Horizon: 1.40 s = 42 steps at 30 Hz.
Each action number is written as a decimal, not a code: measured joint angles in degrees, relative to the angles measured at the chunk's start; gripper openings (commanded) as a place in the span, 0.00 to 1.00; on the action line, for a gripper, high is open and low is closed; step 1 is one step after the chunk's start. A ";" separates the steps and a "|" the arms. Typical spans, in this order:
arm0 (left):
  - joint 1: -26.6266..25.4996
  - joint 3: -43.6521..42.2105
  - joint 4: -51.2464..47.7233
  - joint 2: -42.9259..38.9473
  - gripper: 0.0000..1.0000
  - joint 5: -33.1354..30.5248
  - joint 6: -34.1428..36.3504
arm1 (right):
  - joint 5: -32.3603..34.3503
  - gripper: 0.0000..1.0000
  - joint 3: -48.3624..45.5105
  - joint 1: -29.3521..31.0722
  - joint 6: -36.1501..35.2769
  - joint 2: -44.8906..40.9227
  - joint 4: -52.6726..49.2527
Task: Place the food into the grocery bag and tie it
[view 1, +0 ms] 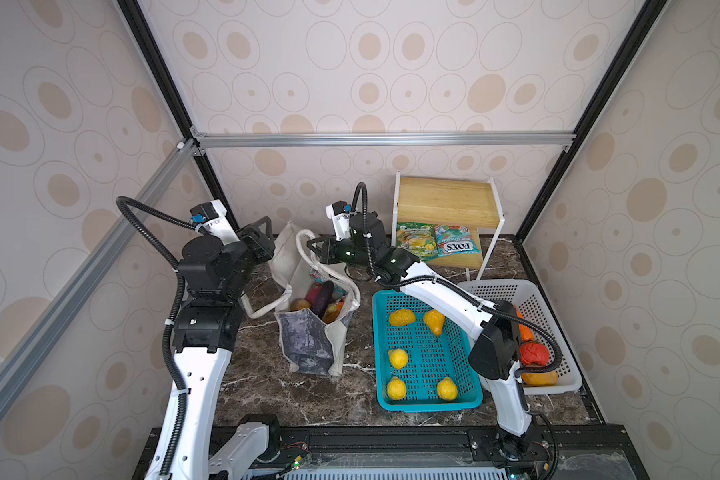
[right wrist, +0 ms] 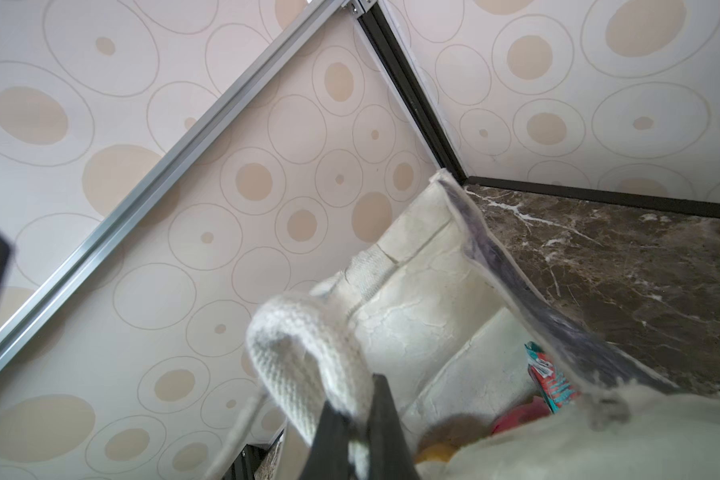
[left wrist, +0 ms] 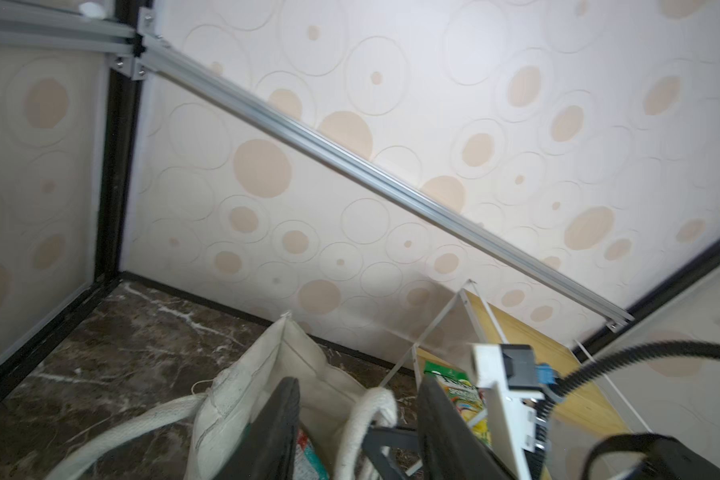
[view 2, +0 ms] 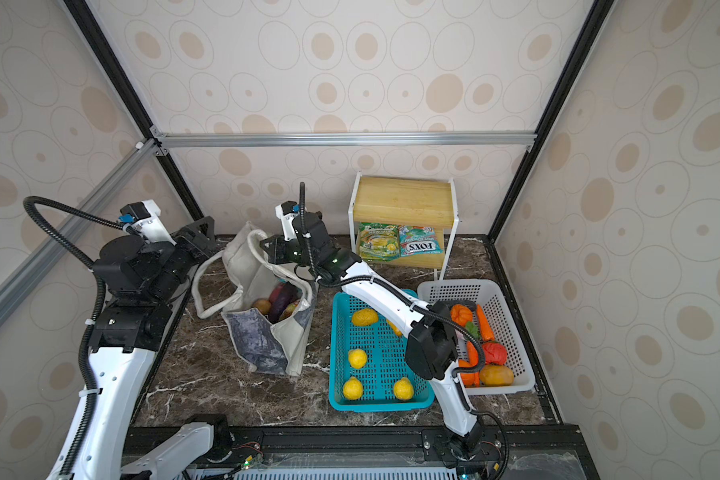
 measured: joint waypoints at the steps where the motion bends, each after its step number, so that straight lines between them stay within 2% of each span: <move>1: 2.43 -0.83 -1.07 0.22 0.56 0.13 0.33 | 0.35 0.00 -0.92 0.00 -0.24 -0.57 -0.31; 3: 7.80 -1.64 -2.73 0.39 0.60 3.10 0.52 | 1.03 0.00 -2.56 0.00 -0.83 -1.84 -0.85; 5: 15.87 -4.24 -1.29 0.17 0.69 10.05 -0.50 | 1.70 0.00 -3.82 0.00 -1.51 -3.17 -1.68; 6: 18.84 -6.51 0.09 -0.24 0.77 13.07 -1.86 | 2.19 0.00 -4.31 0.00 -1.92 -3.78 -1.99; 8: 25.59 -15.54 5.60 -2.05 0.99 20.09 -6.34 | 2.99 0.00 -5.07 -0.04 -2.71 -4.92 -2.64; 10: 29.27 -24.22 7.72 -3.61 0.99 23.67 -10.10 | 3.80 0.00 -5.86 -0.07 -3.26 -5.90 -2.95; 12: 30.77 -29.53 6.34 -4.24 0.99 24.70 -11.82 | 4.11 0.00 -6.40 -0.13 -3.85 -6.58 -3.19; 16: 31.61 -30.97 6.69 -6.01 0.99 25.57 -13.42 | 4.57 0.00 -7.26 -0.20 -4.26 -7.06 -3.10; 21: 31.65 -38.80 18.25 -10.49 0.99 30.60 -20.94 | 4.68 0.00 -9.44 -0.24 -4.24 -7.13 -2.34; 24: 29.42 -43.39 23.54 -10.99 0.94 32.39 -27.02 | 4.68 0.00 -11.08 -0.28 -4.22 -7.21 -1.42; 26: 25.66 -43.45 25.42 -10.64 0.80 33.05 -29.77 | 4.68 0.00 -12.11 -0.28 -4.20 -7.39 -0.87; 27: 24.35 -43.10 25.97 -10.60 0.69 33.31 -30.51 | 4.68 0.00 -12.76 -0.28 -4.20 -7.63 -0.52; 28: 23.10 -42.64 26.45 -10.54 0.54 33.68 -31.26 | 4.72 0.00 -13.46 -0.28 -4.20 -7.93 -0.26; 29: 22.38 -41.97 26.69 -10.56 0.33 33.86 -31.71 | 4.72 0.00 -14.08 -0.28 -4.22 -8.33 -0.15; 30: 22.10 -41.03 26.56 -10.56 0.20 33.86 -31.76 | 4.74 0.00 -14.53 -0.28 -4.22 -8.61 -0.13; 31: 21.97 -39.23 25.31 -10.54 0.07 33.35 -31.32 | 4.76 0.00 -14.97 -0.28 -4.20 -9.01 -0.11; 32: 21.70 -36.81 23.65 -10.45 0.00 32.70 -30.53 | 4.76 0.00 -15.32 -0.28 -4.20 -9.38 0.07; 38: 16.79 -18.23 16.68 -8.52 0.00 28.35 -24.39 | 3.91 0.00 -16.41 -0.28 -4.17 -10.78 1.95; 42: 11.02 -12.61 13.51 -6.93 0.00 26.36 -21.68 | 2.82 0.00 -16.41 -0.28 -3.96 -10.78 2.38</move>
